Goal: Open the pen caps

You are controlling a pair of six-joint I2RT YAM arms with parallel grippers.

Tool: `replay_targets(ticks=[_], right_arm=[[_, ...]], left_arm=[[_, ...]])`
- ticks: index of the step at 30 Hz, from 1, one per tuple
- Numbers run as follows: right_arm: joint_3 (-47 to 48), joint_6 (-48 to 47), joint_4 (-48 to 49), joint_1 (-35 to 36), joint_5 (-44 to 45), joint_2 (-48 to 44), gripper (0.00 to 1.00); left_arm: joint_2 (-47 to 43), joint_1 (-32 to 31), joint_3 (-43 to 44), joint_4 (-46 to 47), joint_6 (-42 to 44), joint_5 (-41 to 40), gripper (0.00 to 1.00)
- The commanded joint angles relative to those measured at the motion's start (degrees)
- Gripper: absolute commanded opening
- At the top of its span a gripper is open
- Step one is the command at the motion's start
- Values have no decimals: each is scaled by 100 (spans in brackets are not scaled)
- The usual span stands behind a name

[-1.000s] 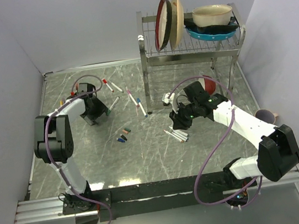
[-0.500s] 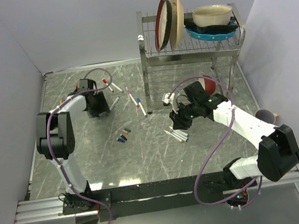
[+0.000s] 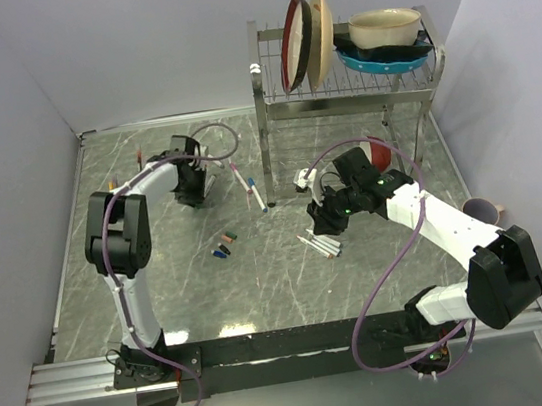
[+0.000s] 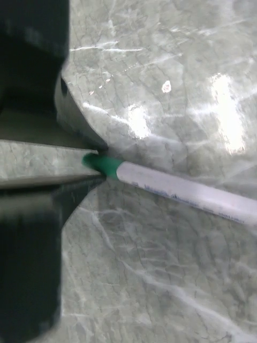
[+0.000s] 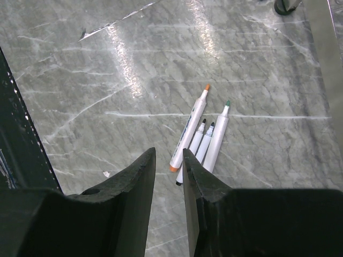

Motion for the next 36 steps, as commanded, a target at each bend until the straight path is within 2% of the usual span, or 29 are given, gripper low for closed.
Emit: replay_targets(ticks=[1,4,5,8,12,18,20,26,29,30,32,35,36], right_arm=[[162,-95,10,21,-74,-117,34],[153,-103,18,30,-74,-135,34],[162,-104,1,21,-74,-135,34],[162,-104,-8,30,-91,-135,34],[144,-209,-52,30,-258,-231,34],[-66,-577,-8,30,-961,-767,36],[-198,-744,-25,30,-1337,-969,40],[-874,-1972,88,197,-1972,-1400,64],[-1138,-2701,-7,329,-2121,-1576,70],[-1191,-2862,-43,346,-2191,-1646,77],[-1253,-3247,-218,364,-2218,-1673,81],[-1288,-3259,-150,399,-2148,-1655,83],[-1297,-3241,-105,408,-2122,-1629,100]], left_arm=[[519,-305,28,-534,289,-460,22],[546,-384,-34,-570,211,-680,4],[520,-393,-95,-552,158,-750,1],[284,-402,-314,-386,-88,-742,1],[-663,-358,-753,71,-640,-453,1],[-2201,-235,-1834,801,-1265,786,1],[-2554,-244,-2316,968,-1432,1329,1],[-3715,-349,-3486,1609,-2162,2814,1],[-3953,-682,-3742,1742,-2470,3299,1],[-4006,-936,-3778,1750,-2575,3571,1],[-4006,-1192,-3839,1733,-2690,3766,1],[-3945,-1693,-3927,1873,-2856,4240,1],[-3884,-1946,-3945,1943,-2901,4337,1]])
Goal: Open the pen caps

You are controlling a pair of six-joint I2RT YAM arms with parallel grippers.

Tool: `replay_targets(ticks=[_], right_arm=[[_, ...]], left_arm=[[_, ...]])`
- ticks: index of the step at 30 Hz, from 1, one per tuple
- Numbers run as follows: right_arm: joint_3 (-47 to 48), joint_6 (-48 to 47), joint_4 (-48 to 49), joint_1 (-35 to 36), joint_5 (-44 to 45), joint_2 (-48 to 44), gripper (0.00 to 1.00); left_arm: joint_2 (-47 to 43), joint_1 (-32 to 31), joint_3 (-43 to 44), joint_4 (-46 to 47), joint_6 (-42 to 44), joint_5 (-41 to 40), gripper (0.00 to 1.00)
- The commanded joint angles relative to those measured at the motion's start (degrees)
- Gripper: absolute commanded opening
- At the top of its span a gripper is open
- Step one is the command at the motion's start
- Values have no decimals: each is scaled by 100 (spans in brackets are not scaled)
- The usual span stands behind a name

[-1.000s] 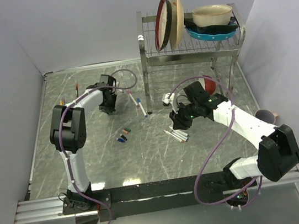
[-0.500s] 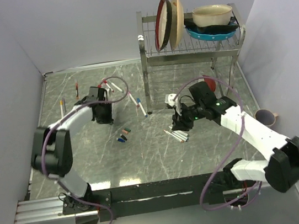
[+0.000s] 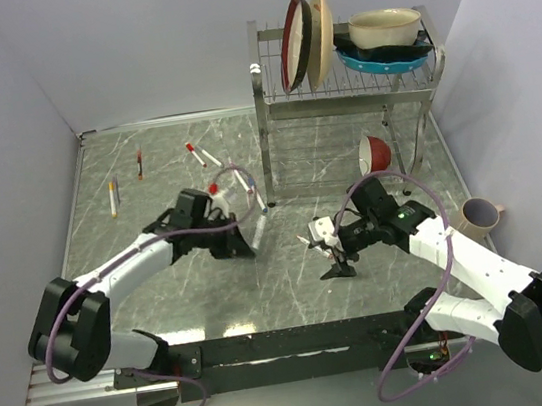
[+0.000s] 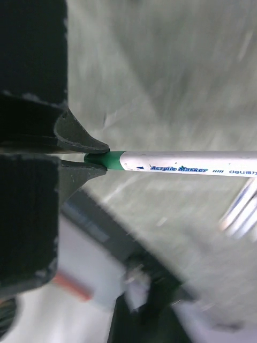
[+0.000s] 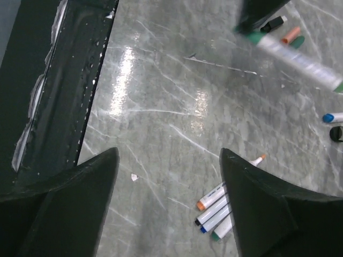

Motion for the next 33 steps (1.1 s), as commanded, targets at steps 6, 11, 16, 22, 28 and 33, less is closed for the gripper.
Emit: replay_targets(ticks=[6,11,16,22,28,33], right_arm=[[-78,-417,296,401,155,-44,100],[-166,-250,569,559,541,-97,100],[-236,-768,270,770,770,-44,100],[-210,-655,401,1007,1095,105,72],[-175,-575,472,1157,1350,263,27],[-175,-593,437,1174,1315,272,24]], left_arm=[[618,-1341,309,583,-375,1271,1],[1182,-1712,872,504,-190,1525,1],[1394,-1809,1075,565,-146,1798,1],[1271,-1818,1101,531,-23,2150,1],[1113,-1818,1066,522,38,2290,1],[1025,-1809,1031,592,30,2299,1]])
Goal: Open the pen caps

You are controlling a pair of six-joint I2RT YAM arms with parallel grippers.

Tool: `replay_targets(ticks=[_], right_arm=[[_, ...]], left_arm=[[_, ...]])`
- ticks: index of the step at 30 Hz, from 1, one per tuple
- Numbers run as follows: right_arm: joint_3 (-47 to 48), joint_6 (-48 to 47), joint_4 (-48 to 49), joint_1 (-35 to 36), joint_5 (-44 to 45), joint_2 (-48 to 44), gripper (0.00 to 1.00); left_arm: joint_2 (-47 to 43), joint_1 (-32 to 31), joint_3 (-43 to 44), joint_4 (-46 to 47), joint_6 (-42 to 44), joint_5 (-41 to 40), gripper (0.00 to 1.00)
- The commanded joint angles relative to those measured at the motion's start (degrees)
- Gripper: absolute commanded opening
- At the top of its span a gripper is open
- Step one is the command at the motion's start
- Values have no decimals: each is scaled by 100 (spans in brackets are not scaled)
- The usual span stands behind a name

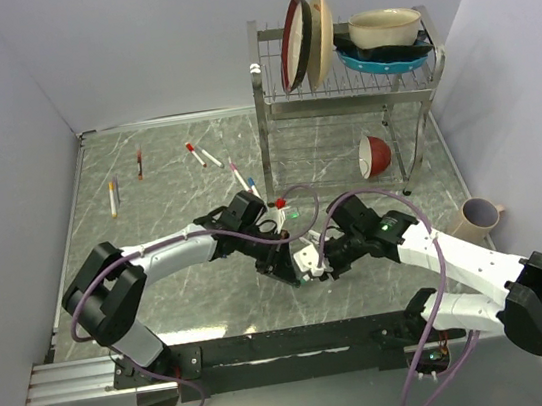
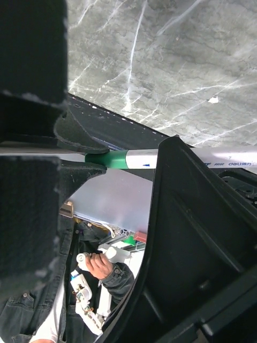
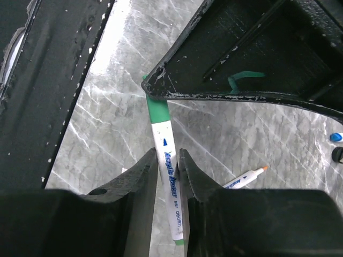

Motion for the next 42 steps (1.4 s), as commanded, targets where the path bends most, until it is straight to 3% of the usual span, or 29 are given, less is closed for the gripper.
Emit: replay_targets(ticks=[1,4,9,12,13,14,15,18,20,21,24,27,33,37,38,42], right_arm=[[13,2,164,29,61,10,26],[-13,37,207,38,61,10,42],[-4,81,217,47,52,27,43],[74,63,129,47,-9,62,29],[101,72,42,38,-36,89,14],[197,124,6,38,-53,89,6],[233,177,-47,38,-71,106,0],[338,441,-30,-6,-176,107,0],[408,808,40,-50,-273,89,0],[452,958,128,-76,-395,115,0],[619,1520,251,-217,-659,194,0],[716,2424,637,-348,-835,291,0],[787,4720,1787,-560,-879,502,0],[331,6037,3044,-560,-643,283,0],[156,6649,3290,-560,-408,248,0],[31,7489,3925,-534,-2,238,0]], left_arm=[[-363,-39,120,327,69,352,1],[-407,-30,58,485,8,378,1],[-451,-4,23,565,-19,413,1],[-478,14,5,539,7,378,1],[-486,31,5,530,25,352,1],[-504,58,-12,521,25,213,2],[-591,93,-47,591,-27,107,9],[-1037,356,-293,993,-334,-411,33],[-1364,558,-565,1276,-536,-989,44],[-1696,620,-670,1634,-746,-1254,55],[-2347,638,-1276,2390,-1379,-2122,71],[-2787,638,-1997,3647,-2188,-2809,77],[-3131,445,-3009,5678,-3393,-4058,79],[-3220,260,-3098,6084,-3578,-4989,78],[-3228,217,-3062,6067,-3587,-5096,77],[-3080,50,-2921,6101,-3622,-5238,70]])
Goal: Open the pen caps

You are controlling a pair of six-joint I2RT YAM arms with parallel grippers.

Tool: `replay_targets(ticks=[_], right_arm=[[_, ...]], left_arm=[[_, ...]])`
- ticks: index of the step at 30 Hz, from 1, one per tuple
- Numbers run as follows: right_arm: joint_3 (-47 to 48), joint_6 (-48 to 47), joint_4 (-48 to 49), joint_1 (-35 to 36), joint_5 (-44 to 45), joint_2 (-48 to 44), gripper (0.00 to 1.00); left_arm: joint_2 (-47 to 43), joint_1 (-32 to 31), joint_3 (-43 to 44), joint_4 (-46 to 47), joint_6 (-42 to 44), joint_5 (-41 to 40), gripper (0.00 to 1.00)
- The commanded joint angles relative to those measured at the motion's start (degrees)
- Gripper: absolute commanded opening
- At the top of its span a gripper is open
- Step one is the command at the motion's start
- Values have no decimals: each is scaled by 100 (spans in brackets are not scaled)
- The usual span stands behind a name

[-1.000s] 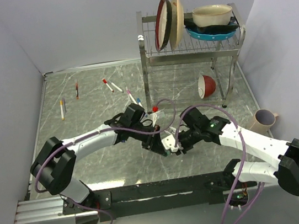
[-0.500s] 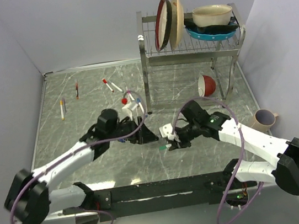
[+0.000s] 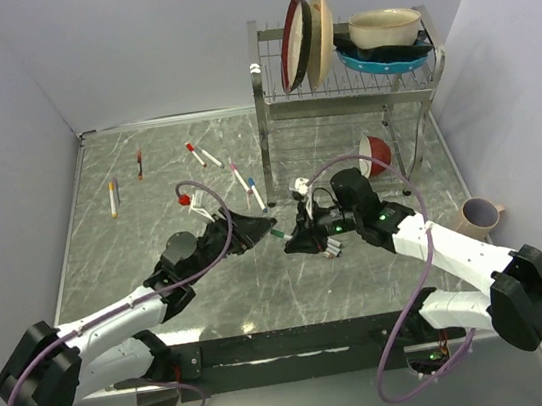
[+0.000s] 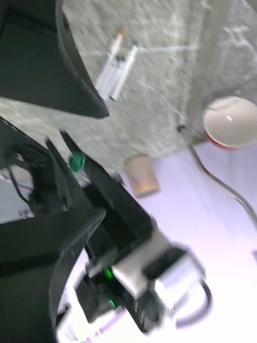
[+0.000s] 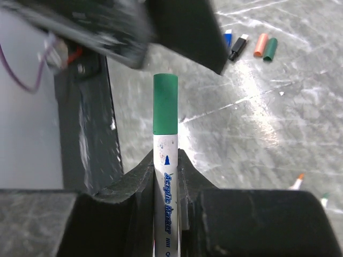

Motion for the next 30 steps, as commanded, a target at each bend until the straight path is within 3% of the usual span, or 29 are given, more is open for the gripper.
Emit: replay_targets(ticks=[1,6,11,20,27,30], right_arm=[[-111,1593,1152,6,478,-148,0],[-120,1874,1283,15,592,-122,0],[-146,1980,1372,33,548,-87,0],[-111,1892,1310,173,434,71,0],[-50,1708,1161,332,171,185,0],[64,1419,915,367,-250,352,0]], left_arm=[[46,-161,200,762,-276,-589,68],[283,-240,191,982,-382,-598,57],[433,-354,349,912,-329,-782,54],[416,-416,340,1009,-277,-923,31],[12,-468,236,640,-48,-1300,1],[-479,-477,-28,368,-30,-1818,1]])
